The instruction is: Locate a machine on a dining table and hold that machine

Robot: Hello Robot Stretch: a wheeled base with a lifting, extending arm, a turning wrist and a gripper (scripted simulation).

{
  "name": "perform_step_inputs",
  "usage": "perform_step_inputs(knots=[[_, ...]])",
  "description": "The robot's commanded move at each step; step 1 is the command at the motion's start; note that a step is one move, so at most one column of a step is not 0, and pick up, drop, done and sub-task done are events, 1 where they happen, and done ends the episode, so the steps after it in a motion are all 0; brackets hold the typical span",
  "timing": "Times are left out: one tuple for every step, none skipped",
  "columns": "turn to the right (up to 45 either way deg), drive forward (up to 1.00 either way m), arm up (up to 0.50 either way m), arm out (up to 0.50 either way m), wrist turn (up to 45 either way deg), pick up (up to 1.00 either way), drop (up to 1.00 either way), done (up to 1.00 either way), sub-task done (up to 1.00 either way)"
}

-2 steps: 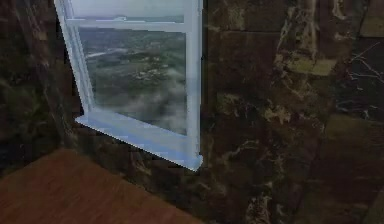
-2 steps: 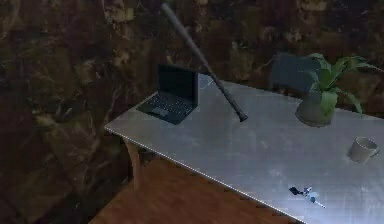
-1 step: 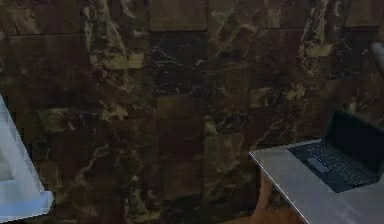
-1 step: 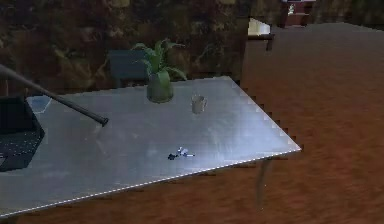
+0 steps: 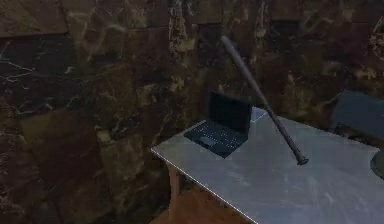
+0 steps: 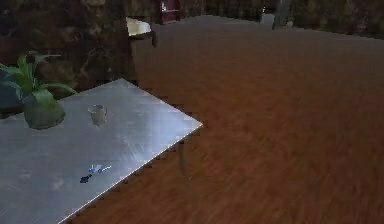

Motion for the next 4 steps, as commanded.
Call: perform_step_inputs(knots=[[0.0,0.45,0.00,0.00,0.0,0.00,0.00,0.00,0.00],[-45.0,0.00,0.00,0.00,0.0,0.00,0.00,0.00,0.00],[-30.0,0.00,0.00,0.00,0.0,0.00,0.00,0.00,0.00],[0.0,0.00,0.50,0.00,0.0,0.00,0.00,0.00,0.00]])
